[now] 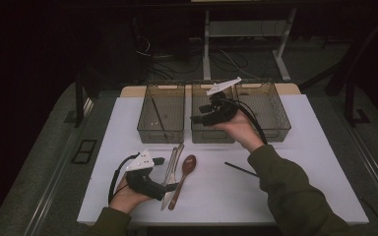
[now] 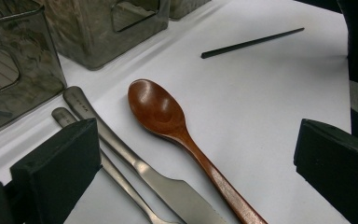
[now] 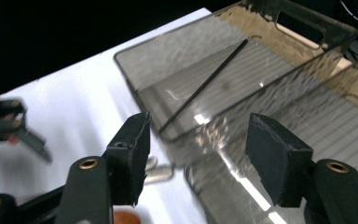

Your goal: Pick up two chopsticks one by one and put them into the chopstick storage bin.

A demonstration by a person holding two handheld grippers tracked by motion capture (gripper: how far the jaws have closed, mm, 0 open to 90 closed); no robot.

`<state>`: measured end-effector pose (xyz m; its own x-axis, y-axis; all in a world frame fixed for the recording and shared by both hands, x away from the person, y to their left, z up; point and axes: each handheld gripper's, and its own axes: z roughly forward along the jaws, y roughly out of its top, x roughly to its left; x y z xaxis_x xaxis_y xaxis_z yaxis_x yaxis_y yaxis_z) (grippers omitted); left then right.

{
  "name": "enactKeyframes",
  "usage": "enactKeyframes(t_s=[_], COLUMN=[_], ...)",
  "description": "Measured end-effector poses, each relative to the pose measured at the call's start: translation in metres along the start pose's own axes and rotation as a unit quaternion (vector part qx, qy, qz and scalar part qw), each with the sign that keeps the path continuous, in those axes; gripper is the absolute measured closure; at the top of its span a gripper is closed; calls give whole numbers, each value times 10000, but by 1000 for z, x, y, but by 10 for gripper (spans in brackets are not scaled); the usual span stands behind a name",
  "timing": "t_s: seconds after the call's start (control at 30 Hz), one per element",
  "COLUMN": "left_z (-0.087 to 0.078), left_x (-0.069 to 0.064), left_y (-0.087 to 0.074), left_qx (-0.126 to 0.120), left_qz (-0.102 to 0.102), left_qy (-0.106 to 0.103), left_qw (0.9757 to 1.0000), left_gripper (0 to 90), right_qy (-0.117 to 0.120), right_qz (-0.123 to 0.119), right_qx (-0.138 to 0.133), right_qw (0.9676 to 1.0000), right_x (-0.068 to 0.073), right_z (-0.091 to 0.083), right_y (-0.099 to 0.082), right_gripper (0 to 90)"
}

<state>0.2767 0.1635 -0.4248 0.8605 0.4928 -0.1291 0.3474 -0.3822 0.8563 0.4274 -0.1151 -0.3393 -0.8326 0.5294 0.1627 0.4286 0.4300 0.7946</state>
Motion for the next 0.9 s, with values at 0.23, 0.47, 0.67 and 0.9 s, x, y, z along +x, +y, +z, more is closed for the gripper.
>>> enactKeyframes(t_s=[0.23, 0.47, 0.67, 0.9], left_z=[1, 3, 3, 4], left_x=[0, -2, -3, -3], left_y=[-2, -3, -3, -3], left_qx=[-29, 41, 68, 83], left_qz=[-13, 108, 128, 128], left_qy=[40, 46, 50, 63], left_qw=[10000, 9999, 9999, 9999], left_gripper=[0, 0, 0, 0], right_qy=[103, 98, 35, -39], right_qz=[-120, -145, -94, -109], right_qx=[26, -34, -83, 17], right_qw=[9999, 9998, 9999, 9999], right_x=[0, -1, -4, -5], right_z=[-25, -50, -71, -89], right_y=[-32, -66, -92, -118], right_gripper=[382, 387, 394, 423])
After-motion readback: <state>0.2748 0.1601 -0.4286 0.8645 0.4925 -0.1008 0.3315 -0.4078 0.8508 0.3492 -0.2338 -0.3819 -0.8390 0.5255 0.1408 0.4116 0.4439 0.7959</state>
